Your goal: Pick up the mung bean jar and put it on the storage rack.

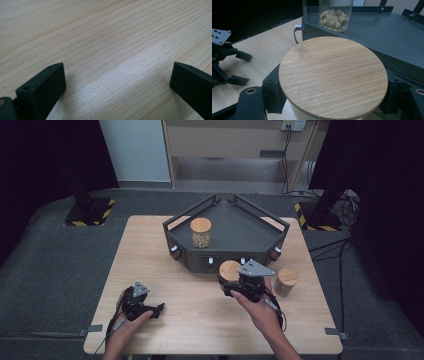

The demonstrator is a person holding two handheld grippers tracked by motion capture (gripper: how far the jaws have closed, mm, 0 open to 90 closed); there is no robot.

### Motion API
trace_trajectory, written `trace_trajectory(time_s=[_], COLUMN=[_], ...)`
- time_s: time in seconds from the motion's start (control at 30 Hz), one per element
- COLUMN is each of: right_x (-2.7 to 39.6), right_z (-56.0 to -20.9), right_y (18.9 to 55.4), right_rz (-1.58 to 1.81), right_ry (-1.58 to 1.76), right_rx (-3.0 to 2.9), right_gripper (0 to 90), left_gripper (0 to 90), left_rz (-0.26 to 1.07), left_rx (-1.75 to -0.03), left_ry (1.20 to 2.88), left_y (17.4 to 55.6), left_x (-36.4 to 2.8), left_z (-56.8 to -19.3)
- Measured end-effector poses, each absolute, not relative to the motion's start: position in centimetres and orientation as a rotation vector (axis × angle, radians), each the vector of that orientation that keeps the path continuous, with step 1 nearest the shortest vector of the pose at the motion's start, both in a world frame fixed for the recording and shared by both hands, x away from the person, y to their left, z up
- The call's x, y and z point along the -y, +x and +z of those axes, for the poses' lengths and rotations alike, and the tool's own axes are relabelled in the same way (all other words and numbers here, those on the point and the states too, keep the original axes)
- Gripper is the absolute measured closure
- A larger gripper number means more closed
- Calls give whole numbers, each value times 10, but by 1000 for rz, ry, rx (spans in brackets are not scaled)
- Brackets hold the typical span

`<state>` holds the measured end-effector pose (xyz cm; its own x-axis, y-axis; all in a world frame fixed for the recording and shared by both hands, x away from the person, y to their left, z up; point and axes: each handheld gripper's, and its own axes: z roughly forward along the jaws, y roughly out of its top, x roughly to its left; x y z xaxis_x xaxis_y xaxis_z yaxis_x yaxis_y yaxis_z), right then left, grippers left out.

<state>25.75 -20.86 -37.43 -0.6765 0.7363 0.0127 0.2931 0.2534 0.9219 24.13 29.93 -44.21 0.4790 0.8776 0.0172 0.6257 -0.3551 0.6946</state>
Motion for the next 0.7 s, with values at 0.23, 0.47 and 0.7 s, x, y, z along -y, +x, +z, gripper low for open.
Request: trace_trajectory(time_s=[0.23, 0.47, 0.7], right_x=[206, 205, 203], right_z=[-368, -359, -348], right_y=[262, 265, 269], right_rz=[1392, 1394, 1395], right_ry=[946, 949, 956], right_rx=[-2101, -2087, -2068], right_gripper=[253, 254, 254], left_gripper=[0, 0, 0], left_rz=[520, 520, 519], left_rx=[-1237, -1237, -1236], left_ry=[2103, 2103, 2104], left_y=[242, 242, 242], left_x=[-299, -299, -300], left_z=[-442, -442, -442])
